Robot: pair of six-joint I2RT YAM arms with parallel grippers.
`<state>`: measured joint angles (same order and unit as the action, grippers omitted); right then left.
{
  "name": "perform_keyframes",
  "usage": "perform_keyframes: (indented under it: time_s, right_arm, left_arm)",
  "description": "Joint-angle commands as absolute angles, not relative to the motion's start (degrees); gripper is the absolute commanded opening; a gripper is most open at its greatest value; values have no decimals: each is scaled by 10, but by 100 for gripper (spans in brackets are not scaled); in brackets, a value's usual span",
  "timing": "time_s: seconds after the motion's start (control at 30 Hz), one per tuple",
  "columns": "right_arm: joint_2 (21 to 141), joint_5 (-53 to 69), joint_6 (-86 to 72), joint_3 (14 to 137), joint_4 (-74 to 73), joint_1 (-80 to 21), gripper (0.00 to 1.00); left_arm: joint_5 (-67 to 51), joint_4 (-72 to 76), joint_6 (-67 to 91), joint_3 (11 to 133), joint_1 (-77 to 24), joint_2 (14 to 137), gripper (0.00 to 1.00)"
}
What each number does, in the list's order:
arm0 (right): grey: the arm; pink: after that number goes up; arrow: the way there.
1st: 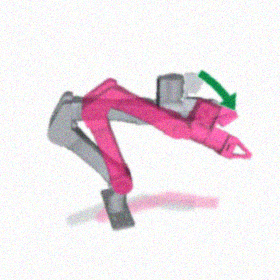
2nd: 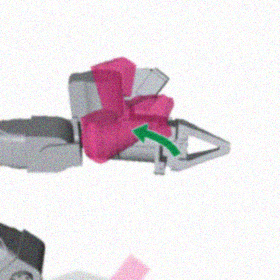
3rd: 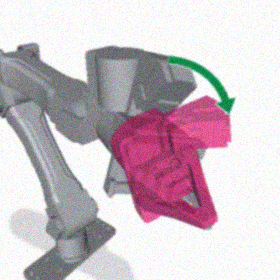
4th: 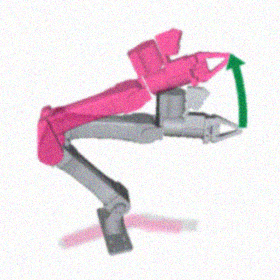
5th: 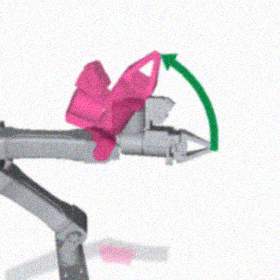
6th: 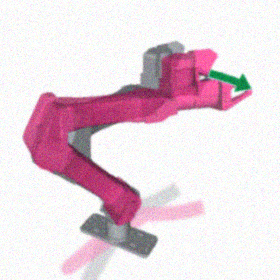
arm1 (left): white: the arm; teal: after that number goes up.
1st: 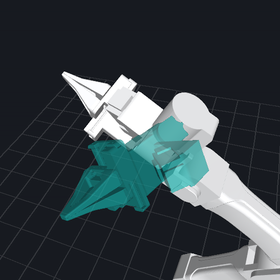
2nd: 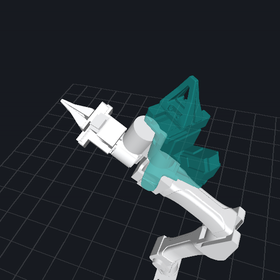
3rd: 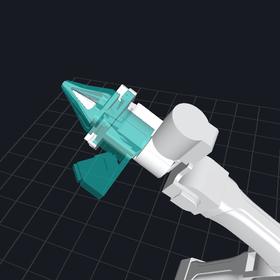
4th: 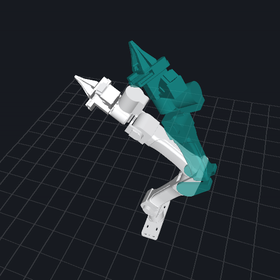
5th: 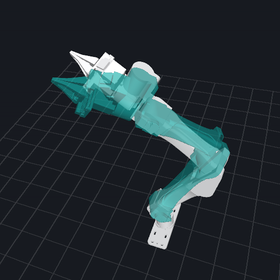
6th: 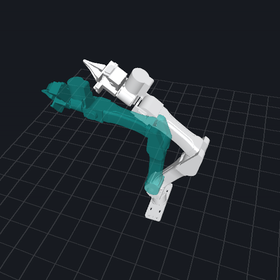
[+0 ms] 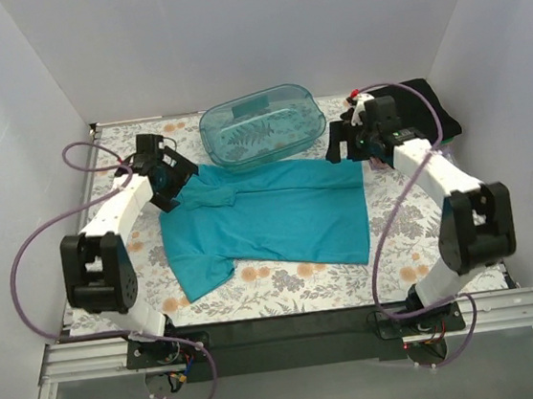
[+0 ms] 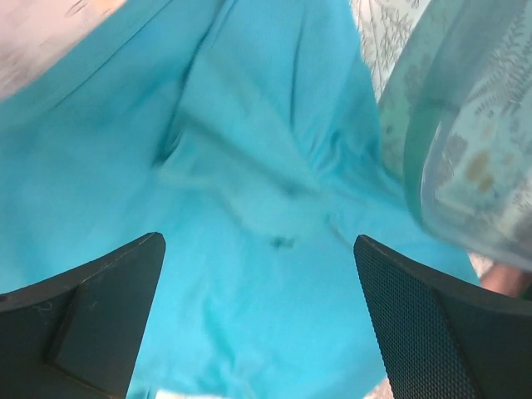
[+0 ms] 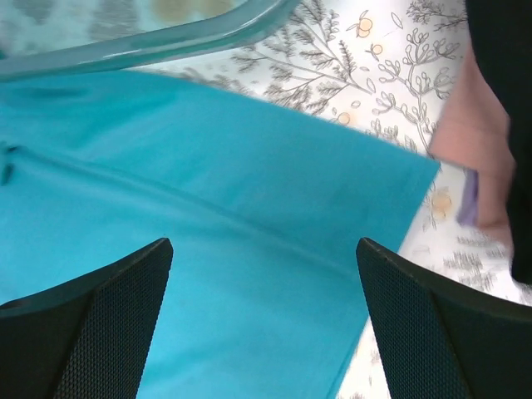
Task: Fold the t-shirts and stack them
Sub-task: Fold the tshirt
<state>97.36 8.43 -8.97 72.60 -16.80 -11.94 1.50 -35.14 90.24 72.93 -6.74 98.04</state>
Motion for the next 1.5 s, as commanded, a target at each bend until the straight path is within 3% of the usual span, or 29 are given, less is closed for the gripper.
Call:
perform_keyframes:
  time_s: [0.0, 0.17, 0.4, 0.63, 0.97, 1.07, 1.2, 1.3, 1.4, 1.47]
  right_arm:
    - [856, 102, -109, 629, -185, -118, 99]
    - [726, 89, -161, 499, -192, -118, 98]
    - [641, 84, -173, 424, -216, -116, 98]
    - [628, 49, -180, 392, -222, -116, 98]
    - [657, 42, -175, 387, -220, -116, 98]
    - [662, 33, -178, 384, -221, -115, 98]
    - [659, 24, -178, 382, -220, -114, 98]
    - [661, 20, -178, 382, -220, -115, 98]
    - [662, 17, -178, 381, -220, -114, 98]
    - [662, 20, -178, 381, -221, -114, 98]
  left_arm:
    - [50, -439, 934, 663, -65, 868, 98]
    - [27, -494, 976, 485, -66, 680, 98]
    - [8, -568, 1028, 363, -67, 489, 98]
    - [-53, -560, 1074, 284, -67, 480, 98]
    - [-31, -553, 1125, 248, -69, 476, 95]
    - [-29, -536, 1129, 242, -69, 468, 81]
    - [-30, -521, 1126, 241, -70, 497, 55]
    - [-33, -512, 1120, 241, -71, 518, 32]
    - [-36, -506, 1118, 238, -73, 526, 2]
    - [-40, -507, 1115, 239, -73, 522, 0]
